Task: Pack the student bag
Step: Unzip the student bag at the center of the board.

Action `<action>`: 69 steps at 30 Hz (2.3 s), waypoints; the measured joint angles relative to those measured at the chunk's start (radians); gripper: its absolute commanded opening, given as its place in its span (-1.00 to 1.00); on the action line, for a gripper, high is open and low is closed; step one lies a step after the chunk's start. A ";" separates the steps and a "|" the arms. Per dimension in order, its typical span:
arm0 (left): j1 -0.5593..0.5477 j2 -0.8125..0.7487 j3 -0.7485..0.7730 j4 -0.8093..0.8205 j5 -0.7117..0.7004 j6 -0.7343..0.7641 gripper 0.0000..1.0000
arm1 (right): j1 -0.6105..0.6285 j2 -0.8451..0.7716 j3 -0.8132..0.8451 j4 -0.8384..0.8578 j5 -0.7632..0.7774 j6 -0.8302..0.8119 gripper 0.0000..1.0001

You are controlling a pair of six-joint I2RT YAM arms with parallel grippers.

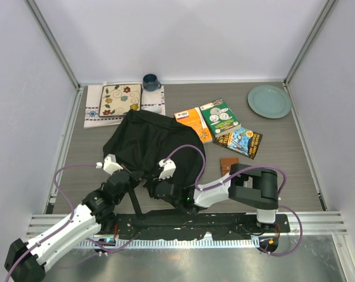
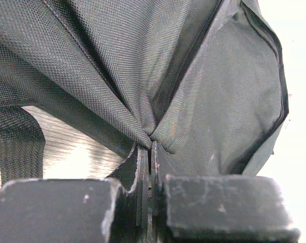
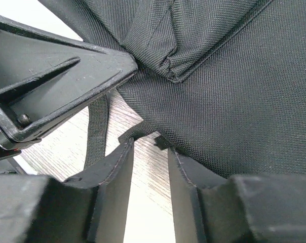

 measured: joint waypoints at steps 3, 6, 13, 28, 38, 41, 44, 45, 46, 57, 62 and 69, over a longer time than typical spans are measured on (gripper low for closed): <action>0.000 0.000 0.000 0.000 0.002 0.000 -1.00 | 0.000 0.006 0.002 0.000 0.007 0.004 -0.46; 0.000 0.000 0.000 0.000 0.002 0.000 -1.00 | -0.003 0.008 0.002 0.000 0.014 0.006 -0.44; 0.000 0.000 0.000 0.002 0.002 0.000 -1.00 | -0.004 0.008 0.002 -0.001 0.033 0.013 -0.91; -0.001 -0.034 0.006 -0.028 -0.002 0.001 -1.00 | -0.006 -0.085 -0.087 -0.069 0.044 0.033 -0.99; -0.001 -0.060 0.038 -0.108 -0.021 0.010 -1.00 | -0.007 -0.214 -0.176 -0.140 0.000 0.030 -0.99; -0.001 -0.059 0.049 -0.129 -0.027 0.012 -1.00 | -0.007 -0.260 -0.196 -0.188 -0.013 0.017 -0.99; -0.001 -0.059 0.052 -0.151 -0.034 0.012 -1.00 | -0.007 -0.340 -0.222 -0.254 -0.018 0.005 -0.99; -0.001 -0.058 0.056 -0.163 -0.037 0.011 -1.00 | -0.007 -0.363 -0.231 -0.268 -0.018 0.002 -0.99; -0.001 -0.057 0.063 -0.177 -0.040 0.010 -1.00 | -0.007 -0.397 -0.246 -0.288 -0.019 -0.001 -0.99; -0.004 -0.069 0.139 -0.270 -0.042 0.153 0.66 | -0.018 -0.609 -0.407 -0.365 -0.025 -0.004 -0.99; -0.004 -0.047 0.283 -0.304 0.028 0.309 0.84 | -0.019 -0.609 -0.415 -0.364 -0.033 -0.004 -0.99; -0.032 0.089 0.420 -0.246 0.219 0.501 0.99 | -0.019 -0.609 -0.415 -0.349 -0.037 -0.007 -0.99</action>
